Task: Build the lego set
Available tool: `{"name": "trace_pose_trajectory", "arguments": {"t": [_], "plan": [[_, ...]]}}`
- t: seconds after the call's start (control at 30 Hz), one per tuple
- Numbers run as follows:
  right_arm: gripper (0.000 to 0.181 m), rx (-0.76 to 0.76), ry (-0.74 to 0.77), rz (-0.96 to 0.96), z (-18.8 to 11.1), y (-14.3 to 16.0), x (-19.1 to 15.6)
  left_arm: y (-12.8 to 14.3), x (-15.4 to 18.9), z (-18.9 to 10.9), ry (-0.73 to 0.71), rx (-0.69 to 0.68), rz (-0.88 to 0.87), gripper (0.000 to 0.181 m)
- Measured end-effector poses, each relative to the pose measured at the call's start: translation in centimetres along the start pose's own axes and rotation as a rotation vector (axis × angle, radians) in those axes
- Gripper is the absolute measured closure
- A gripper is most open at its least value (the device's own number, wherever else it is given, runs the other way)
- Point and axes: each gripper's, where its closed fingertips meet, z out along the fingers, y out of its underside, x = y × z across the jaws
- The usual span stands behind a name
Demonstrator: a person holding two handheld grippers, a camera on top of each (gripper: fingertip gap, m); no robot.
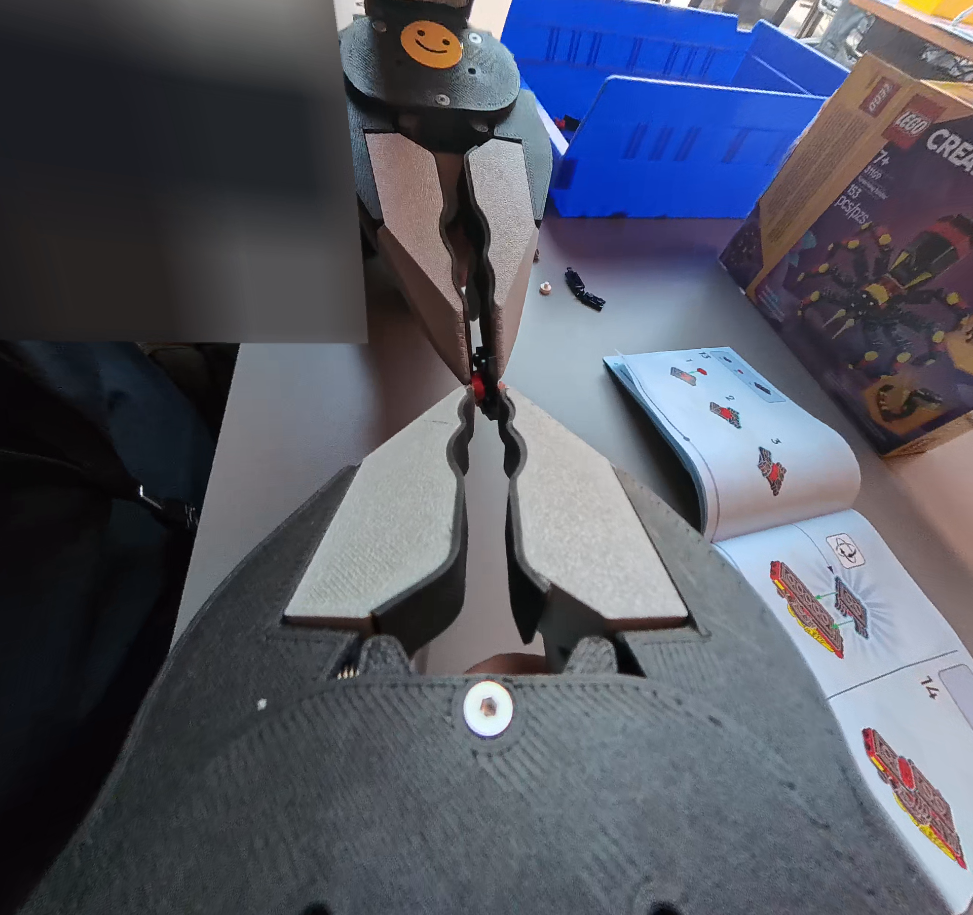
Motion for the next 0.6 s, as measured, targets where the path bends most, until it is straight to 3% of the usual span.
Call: {"name": "trace_pose_trajectory", "arguments": {"t": [0.23,0.43,0.6], "plan": [[0.176,0.160,-0.084,0.102,-1.4,-2.5,-0.5,-2.4,0.9,-0.6,0.046,0.160,-0.023,0.178],[0.177,0.184,-0.068,0.066,-2.1,-3.2,-0.8,-3.3,1.4,-0.7,-0.024,0.223,0.098,0.178],[0.177,0.166,-0.092,0.060,-2.1,-2.8,-1.2,-2.9,1.8,-0.5,-0.090,0.174,0.272,0.178]]}}
